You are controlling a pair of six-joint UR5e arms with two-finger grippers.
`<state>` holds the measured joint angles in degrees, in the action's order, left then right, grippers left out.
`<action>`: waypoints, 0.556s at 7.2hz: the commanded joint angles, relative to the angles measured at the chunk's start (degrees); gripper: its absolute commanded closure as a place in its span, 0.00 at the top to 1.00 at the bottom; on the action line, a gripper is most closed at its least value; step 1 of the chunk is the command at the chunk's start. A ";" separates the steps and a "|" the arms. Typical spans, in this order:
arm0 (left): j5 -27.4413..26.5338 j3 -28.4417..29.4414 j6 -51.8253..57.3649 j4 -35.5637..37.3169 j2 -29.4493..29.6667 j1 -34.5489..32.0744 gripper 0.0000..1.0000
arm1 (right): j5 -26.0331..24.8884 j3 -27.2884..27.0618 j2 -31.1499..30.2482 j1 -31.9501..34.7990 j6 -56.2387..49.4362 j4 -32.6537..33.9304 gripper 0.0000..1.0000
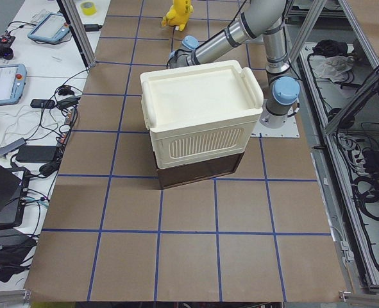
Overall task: Pull drawer sideways
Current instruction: 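Lower the left gripper onto the white drawer handle and close on it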
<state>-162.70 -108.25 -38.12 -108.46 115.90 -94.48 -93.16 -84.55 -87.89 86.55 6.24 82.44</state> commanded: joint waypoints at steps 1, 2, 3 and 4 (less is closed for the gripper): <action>0.01 0.14 -2.12 0.35 0.12 0.00 0.50 | 0.00 0.00 0.00 0.03 0.00 0.00 1.00; -0.07 0.32 -3.09 0.70 0.29 0.00 0.45 | 0.00 0.00 0.00 0.03 0.00 0.00 1.00; -0.25 0.84 -2.93 0.53 0.03 0.00 0.40 | 0.00 0.00 0.00 0.03 0.00 0.00 1.00; -0.25 0.94 -2.92 0.35 0.11 0.00 0.35 | 0.00 0.00 0.00 0.03 0.00 0.00 1.00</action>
<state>-162.88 -107.57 -40.95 -107.97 116.02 -94.48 -93.16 -84.55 -87.89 86.57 6.24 82.44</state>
